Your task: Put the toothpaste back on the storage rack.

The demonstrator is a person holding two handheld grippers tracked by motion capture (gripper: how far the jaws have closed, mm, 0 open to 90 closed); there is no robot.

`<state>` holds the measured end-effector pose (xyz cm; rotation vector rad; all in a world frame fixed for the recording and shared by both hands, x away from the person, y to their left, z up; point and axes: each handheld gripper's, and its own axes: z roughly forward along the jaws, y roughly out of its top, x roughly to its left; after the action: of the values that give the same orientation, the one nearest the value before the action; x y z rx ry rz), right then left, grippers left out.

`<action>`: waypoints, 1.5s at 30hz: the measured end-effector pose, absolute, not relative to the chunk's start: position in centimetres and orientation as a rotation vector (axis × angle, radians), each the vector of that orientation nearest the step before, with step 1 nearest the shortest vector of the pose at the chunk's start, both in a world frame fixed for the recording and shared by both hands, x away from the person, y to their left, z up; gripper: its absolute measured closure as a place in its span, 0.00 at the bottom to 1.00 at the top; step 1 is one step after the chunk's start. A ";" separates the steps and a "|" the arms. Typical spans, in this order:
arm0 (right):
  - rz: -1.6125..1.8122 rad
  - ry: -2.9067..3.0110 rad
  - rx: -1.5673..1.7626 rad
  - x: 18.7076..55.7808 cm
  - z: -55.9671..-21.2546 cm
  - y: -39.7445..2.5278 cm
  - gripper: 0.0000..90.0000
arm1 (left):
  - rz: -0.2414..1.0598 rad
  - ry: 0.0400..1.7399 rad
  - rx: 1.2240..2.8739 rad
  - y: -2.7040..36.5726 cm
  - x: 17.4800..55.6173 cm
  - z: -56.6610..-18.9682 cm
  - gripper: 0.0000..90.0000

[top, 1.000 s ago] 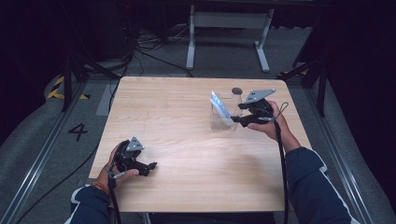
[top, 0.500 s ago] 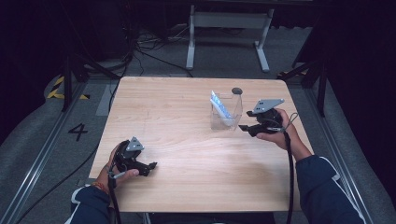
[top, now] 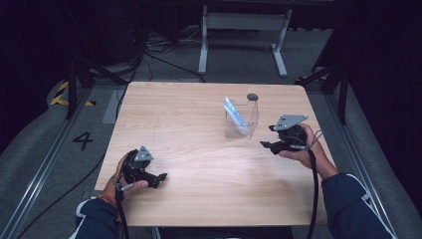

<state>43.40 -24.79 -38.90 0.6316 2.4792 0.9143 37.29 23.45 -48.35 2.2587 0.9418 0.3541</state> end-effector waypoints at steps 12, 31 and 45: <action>0.887 2.477 0.646 41.7 -40.2 -26.2 0.38 | 0.355 0.942 2.259 23.5 37.3 -48.4 0.01; 0.868 2.452 0.669 38.7 -42.1 -29.0 0.33 | 0.355 0.942 2.258 23.5 37.3 -48.4 0.00; 0.859 2.433 0.764 36.9 -44.6 -32.0 0.31 | 0.355 0.942 2.258 23.5 37.3 -48.4 0.00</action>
<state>36.94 -32.03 -44.62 0.7638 2.4326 0.8588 37.29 23.45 -48.36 2.2577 0.9423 0.3545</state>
